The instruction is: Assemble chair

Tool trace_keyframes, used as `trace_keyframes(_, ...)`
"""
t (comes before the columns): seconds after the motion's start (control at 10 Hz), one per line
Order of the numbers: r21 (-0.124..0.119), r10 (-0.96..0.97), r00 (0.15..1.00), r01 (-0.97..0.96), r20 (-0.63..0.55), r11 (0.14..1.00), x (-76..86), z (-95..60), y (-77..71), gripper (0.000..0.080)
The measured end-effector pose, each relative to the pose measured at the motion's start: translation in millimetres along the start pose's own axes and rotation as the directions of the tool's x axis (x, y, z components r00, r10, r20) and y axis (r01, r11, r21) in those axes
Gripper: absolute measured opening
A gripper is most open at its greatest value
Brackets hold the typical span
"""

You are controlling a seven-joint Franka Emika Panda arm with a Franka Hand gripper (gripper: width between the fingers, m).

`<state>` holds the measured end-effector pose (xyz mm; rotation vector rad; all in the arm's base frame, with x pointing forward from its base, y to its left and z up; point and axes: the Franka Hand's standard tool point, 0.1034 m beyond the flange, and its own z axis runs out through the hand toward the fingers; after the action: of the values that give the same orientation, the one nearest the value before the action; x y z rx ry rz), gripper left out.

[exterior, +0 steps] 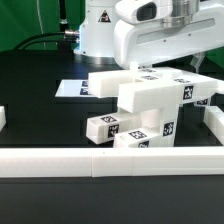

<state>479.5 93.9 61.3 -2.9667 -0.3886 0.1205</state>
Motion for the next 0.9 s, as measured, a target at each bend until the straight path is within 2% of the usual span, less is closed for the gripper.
trace_keyframes(0.2,-0.004,-0.007,1.000,0.007,0.006,1.000,1.8,-2.0,-2.2,0.0649)
trace_keyframes(0.5,0.001,0.015,1.000,-0.015,-0.001,1.000,2.0,-10.6,10.3,0.0649)
trace_keyframes(0.6,0.009,0.022,1.000,-0.022,0.006,1.000,6.6,-14.3,11.6,0.0649)
trace_keyframes(0.7,0.006,0.022,1.000,-0.022,0.014,1.000,7.3,-16.8,9.1,0.0649)
trace_keyframes(0.8,0.008,0.035,0.999,-0.035,0.020,0.999,-1.1,-17.4,7.5,0.0649)
trace_keyframes(0.9,0.009,0.073,0.997,-0.074,0.035,0.997,-20.2,-17.1,4.2,0.0649)
